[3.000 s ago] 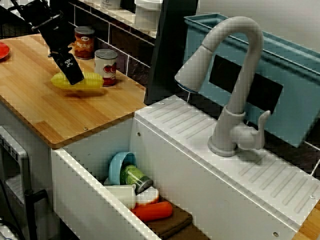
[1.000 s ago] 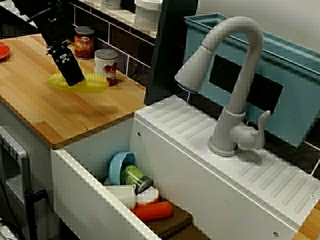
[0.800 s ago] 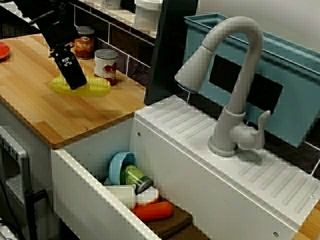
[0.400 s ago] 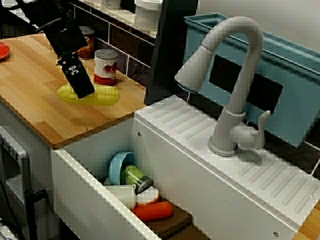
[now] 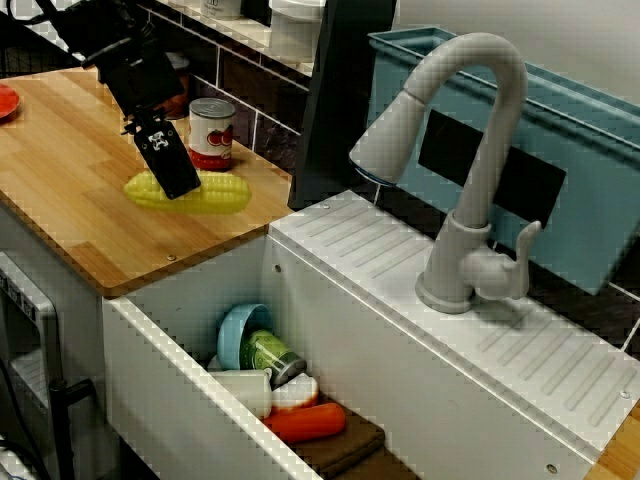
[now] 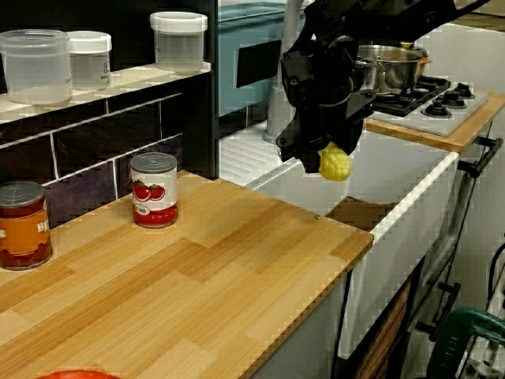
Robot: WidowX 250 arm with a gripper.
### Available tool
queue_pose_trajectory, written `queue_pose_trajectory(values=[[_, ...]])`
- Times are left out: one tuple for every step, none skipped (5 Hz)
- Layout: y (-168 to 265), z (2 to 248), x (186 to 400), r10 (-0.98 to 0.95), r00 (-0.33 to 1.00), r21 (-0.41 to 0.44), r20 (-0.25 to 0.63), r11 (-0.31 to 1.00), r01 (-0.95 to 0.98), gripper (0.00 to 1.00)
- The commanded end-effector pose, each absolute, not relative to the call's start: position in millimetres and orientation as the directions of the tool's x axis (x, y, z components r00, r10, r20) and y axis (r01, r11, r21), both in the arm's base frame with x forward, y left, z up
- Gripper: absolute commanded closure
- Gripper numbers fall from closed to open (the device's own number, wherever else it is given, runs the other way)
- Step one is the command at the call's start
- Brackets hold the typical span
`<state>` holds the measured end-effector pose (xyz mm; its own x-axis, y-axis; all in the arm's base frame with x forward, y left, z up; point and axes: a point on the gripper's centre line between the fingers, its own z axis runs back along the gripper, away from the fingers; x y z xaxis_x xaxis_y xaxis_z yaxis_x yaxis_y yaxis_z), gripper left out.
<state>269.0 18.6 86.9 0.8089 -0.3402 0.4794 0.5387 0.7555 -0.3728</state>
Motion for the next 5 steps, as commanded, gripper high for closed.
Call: queue_pose_trajectory(values=[[6.7,94.4,267.6,-0.376,0.773,-0.302,0.511,0.763,0.571,1.00],[0.2,96.8,264.6,-0.390,0.763,-0.265,0.515,0.774,0.575,1.00],[-6.5,101.4,263.8,-0.406,0.752,-0.236,0.518,0.778,0.583,1.00],[-11.7,104.3,262.6,-0.430,0.737,-0.231,0.522,0.760,0.607,1.00],[-17.3,107.8,259.3,-0.455,0.713,-0.217,0.533,0.741,0.635,1.00]])
